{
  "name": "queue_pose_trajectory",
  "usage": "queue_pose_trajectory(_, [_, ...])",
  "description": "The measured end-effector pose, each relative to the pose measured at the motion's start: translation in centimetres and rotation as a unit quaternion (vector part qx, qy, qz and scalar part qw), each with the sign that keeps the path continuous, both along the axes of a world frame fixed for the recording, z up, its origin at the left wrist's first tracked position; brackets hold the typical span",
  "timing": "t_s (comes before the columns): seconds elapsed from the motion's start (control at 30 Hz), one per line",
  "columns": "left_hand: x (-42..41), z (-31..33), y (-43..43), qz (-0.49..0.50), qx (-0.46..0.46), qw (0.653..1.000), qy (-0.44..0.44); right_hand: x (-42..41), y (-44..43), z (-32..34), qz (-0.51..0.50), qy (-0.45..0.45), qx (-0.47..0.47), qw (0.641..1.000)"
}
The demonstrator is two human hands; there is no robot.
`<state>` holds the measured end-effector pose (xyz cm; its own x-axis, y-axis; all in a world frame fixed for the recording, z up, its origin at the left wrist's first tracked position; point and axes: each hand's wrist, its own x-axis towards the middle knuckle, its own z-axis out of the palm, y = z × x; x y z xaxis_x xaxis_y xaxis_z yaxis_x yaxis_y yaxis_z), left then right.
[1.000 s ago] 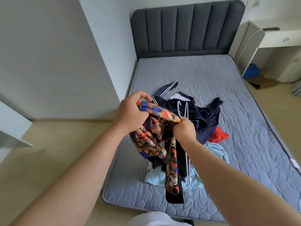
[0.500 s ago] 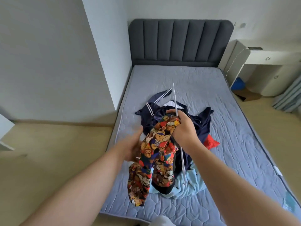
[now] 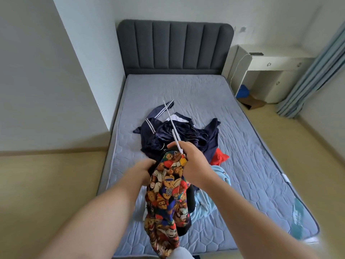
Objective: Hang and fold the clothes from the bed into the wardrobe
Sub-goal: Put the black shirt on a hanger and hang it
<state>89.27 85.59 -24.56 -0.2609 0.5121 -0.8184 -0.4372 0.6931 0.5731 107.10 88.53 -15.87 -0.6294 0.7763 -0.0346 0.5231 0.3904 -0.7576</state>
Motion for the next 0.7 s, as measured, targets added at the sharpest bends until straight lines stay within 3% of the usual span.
queue_pose_trajectory(0.1, [-1.5,1.4,0.7,0.005,-0.02,0.999,0.032,0.8,0.7,-1.0,0.012,-0.065,-0.002,0.998])
queue_pose_trajectory(0.2, [-2.4,3.1,1.8,0.064,0.061,0.993,0.072,1.6,0.9,-3.0,0.022,-0.117,-0.043,0.992])
queue_pose_trajectory(0.27, [-2.8,4.3,2.6,0.029,0.124,0.977,0.17,2.0,0.9,-4.3,0.005,-0.12,-0.073,0.99])
queue_pose_trajectory(0.4, [-3.9,6.9,2.7,-0.097,0.237,0.885,0.39,2.2,1.8,-5.7,-0.061,-0.066,-0.158,0.983])
queue_pose_trajectory(0.47, [-4.2,8.5,2.3,-0.148,0.268,0.833,0.462,1.8,2.6,-5.6,-0.073,-0.056,-0.153,0.984])
queue_pose_trajectory(0.6, [-3.0,11.8,0.9,-0.217,0.332,0.75,0.529,-0.3,3.7,-4.6,-0.101,0.024,-0.159,0.982])
queue_pose_trajectory(0.7, [-2.4,13.7,-0.5,-0.217,0.363,0.719,0.551,-2.3,4.1,-3.4,-0.066,0.056,-0.162,0.983])
